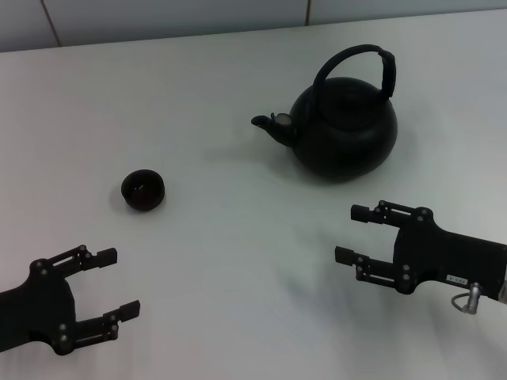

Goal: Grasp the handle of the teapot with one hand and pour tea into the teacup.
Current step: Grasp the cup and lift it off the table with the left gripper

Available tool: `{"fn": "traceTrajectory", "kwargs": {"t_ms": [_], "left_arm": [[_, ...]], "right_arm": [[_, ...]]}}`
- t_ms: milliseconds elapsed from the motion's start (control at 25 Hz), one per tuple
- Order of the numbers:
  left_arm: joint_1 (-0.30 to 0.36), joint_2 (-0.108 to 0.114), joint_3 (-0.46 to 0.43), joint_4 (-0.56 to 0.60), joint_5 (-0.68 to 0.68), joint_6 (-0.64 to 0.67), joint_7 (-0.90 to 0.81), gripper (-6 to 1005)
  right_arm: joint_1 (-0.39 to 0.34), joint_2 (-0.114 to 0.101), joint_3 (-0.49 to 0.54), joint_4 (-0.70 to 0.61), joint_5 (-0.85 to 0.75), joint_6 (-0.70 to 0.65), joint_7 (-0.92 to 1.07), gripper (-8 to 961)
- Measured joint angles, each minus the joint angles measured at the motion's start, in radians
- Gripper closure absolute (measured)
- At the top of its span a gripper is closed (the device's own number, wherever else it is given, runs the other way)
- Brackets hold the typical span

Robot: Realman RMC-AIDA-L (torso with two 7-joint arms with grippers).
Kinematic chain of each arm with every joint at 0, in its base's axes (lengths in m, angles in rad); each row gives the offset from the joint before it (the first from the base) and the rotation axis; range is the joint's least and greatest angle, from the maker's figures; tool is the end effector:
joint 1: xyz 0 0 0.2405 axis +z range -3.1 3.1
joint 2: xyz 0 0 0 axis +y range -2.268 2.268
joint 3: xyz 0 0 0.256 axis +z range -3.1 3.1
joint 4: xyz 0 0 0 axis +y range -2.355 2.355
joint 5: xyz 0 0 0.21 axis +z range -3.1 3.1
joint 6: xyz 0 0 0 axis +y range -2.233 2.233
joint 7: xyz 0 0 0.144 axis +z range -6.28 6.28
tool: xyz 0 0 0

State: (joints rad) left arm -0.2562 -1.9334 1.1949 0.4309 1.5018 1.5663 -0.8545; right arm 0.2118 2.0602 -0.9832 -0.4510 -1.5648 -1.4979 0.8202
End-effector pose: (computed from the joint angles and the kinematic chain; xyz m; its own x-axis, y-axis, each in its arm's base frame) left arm -0.3310 0.2345 -0.0084 0.8486 0.1529 0.5064 0.2926 -0.9332 -0.2086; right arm 0.3279 0.2344 -0.0311 0.7972 -0.1624 -0.5815 -0.4130 -0.8492 -0.3290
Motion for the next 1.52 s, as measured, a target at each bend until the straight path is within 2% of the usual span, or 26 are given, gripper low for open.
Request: {"fn": "traceTrajectory", "kwargs": {"t_ms": [760, 840, 880, 920, 960, 1000, 1080, 1160, 1200, 1520], "left_arm": [[0.002, -0.002, -0.004, 0.020, -0.001, -0.003, -0.026, 216], [0.002, -0.018, -0.058, 0.015, -0.001, -0.008, -0.020, 218], [0.002, -0.018, -0.058, 0.015, -0.001, -0.008, -0.020, 219], [0.002, -0.033, -0.112, 0.013, -0.001, -0.018, -0.017, 220], [0.002, -0.033, -0.112, 0.013, -0.001, -0.018, -0.017, 221], [0.001, -0.067, -0.203, 0.013, -0.001, -0.068, -0.006, 222], [-0.003, -0.104, -0.279, 0.013, -0.005, -0.132, 0.021, 224], [-0.003, -0.104, -0.279, 0.013, -0.005, -0.132, 0.021, 226], [-0.012, -0.127, -0.332, 0.008, -0.008, -0.170, 0.047, 227], [-0.048, -0.129, -0.343, -0.039, -0.006, -0.213, 0.073, 235]], "right_arm": [[0.003, 0.001, -0.002, 0.006, 0.000, 0.000, 0.000, 269], [0.003, 0.002, 0.000, 0.006, 0.000, 0.000, 0.000, 269], [0.003, 0.002, 0.002, 0.006, 0.000, 0.000, 0.000, 269], [0.003, 0.003, 0.004, 0.006, 0.000, 0.000, 0.000, 270], [0.003, 0.004, 0.005, 0.006, 0.000, 0.000, -0.001, 271], [0.003, 0.004, 0.005, 0.006, 0.000, 0.000, -0.001, 271], [0.003, 0.006, 0.006, 0.005, 0.000, 0.000, -0.002, 271], [0.006, 0.007, 0.006, 0.004, 0.000, 0.000, -0.002, 272], [0.008, 0.007, 0.006, 0.003, 0.000, 0.000, -0.002, 272], [0.016, 0.005, 0.008, 0.000, 0.000, 0.002, 0.000, 270]]}}
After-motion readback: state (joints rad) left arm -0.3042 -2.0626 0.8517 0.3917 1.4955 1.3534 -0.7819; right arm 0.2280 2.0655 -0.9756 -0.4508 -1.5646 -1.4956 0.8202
